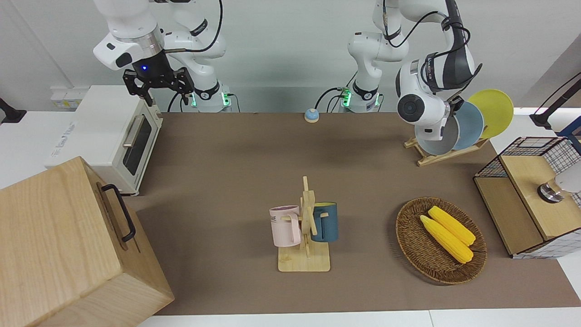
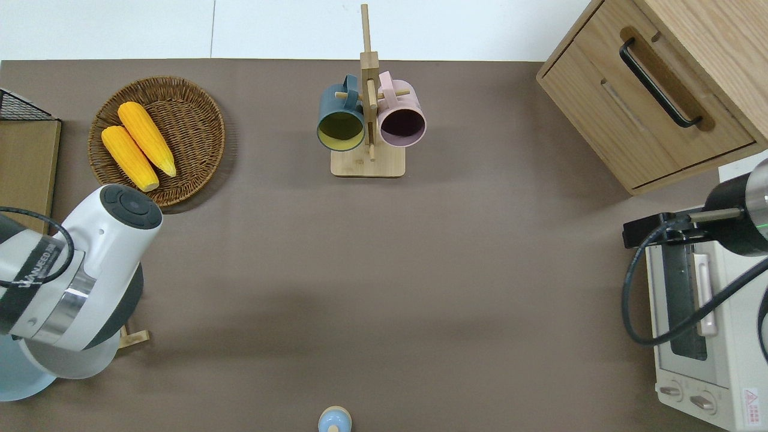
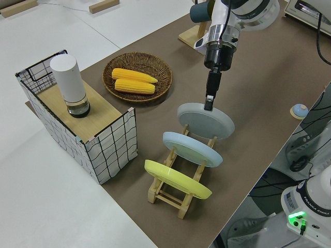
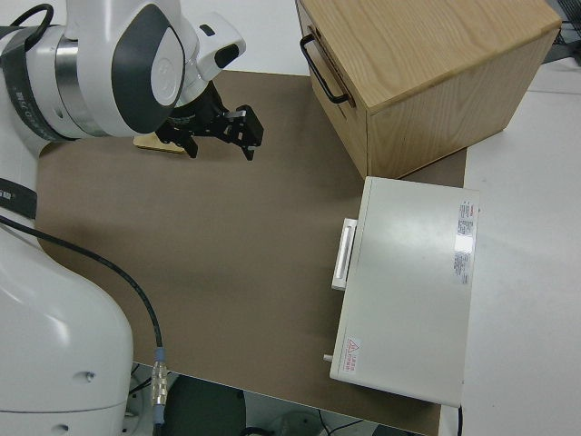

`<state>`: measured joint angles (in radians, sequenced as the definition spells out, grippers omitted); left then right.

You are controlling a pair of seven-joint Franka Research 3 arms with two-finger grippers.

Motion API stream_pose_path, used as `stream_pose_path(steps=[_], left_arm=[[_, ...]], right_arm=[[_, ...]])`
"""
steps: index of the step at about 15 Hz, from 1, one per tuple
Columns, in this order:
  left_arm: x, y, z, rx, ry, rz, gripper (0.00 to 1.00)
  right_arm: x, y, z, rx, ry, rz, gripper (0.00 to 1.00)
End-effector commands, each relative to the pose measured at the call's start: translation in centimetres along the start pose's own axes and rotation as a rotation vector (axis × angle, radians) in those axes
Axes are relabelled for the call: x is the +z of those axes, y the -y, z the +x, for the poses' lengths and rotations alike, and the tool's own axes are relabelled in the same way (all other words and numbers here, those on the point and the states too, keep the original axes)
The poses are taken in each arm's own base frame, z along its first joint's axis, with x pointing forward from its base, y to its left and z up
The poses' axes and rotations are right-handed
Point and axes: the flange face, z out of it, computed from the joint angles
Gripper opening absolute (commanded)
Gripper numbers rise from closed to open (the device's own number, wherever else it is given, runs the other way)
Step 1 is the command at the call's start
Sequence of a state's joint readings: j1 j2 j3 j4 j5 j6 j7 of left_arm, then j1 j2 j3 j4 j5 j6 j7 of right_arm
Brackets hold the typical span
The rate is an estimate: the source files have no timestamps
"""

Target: Pick gray plate from table and place it on lower plate rack with left arm

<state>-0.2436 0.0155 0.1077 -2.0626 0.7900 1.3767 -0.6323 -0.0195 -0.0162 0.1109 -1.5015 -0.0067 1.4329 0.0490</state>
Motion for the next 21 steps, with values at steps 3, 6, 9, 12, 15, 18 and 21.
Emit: stream_pose_path(steps=[3,6,9,12,15,18,21], left_arm=[[0.9,-1.7,-0.2,-0.032,-0.03,0.018,0.0],[1.0,-2.1,-0.2,-0.028,-0.024,0.016,0.0],[1.0,-2.7,-0.3,-0.035,-0.032,0.016,0.0],[1.0,-3.0,-0.4,-0.036,-0.037,0.012,0.0],[0.9,-3.1,-0.3,-0.019,-0.044,0.007,0.74],[0.9,-3.1,-0.3,-0.017,-0.044,0.007,1.0],[0.8,-3.0,-0.3,0.0,-0.047,0.006,1.0]], right_arm=[[-0.3,-0.1,-0.3,0.014,0.007,0.018,0.99],[-0.3,-0.1,-0.3,0.014,0.007,0.018,0.99],[-0.3,-0.1,-0.3,0.014,0.007,0.018,0.987],[-0.3,-0.1,-0.3,0.014,0.007,0.018,0.99],[-0.3,-0.1,-0.3,0.014,0.007,0.018,0.99],[-0.3,-0.1,-0.3,0.014,0.007,0.018,0.99],[-0.3,-0.1,-0.3,0.014,0.007,0.018,0.99]])
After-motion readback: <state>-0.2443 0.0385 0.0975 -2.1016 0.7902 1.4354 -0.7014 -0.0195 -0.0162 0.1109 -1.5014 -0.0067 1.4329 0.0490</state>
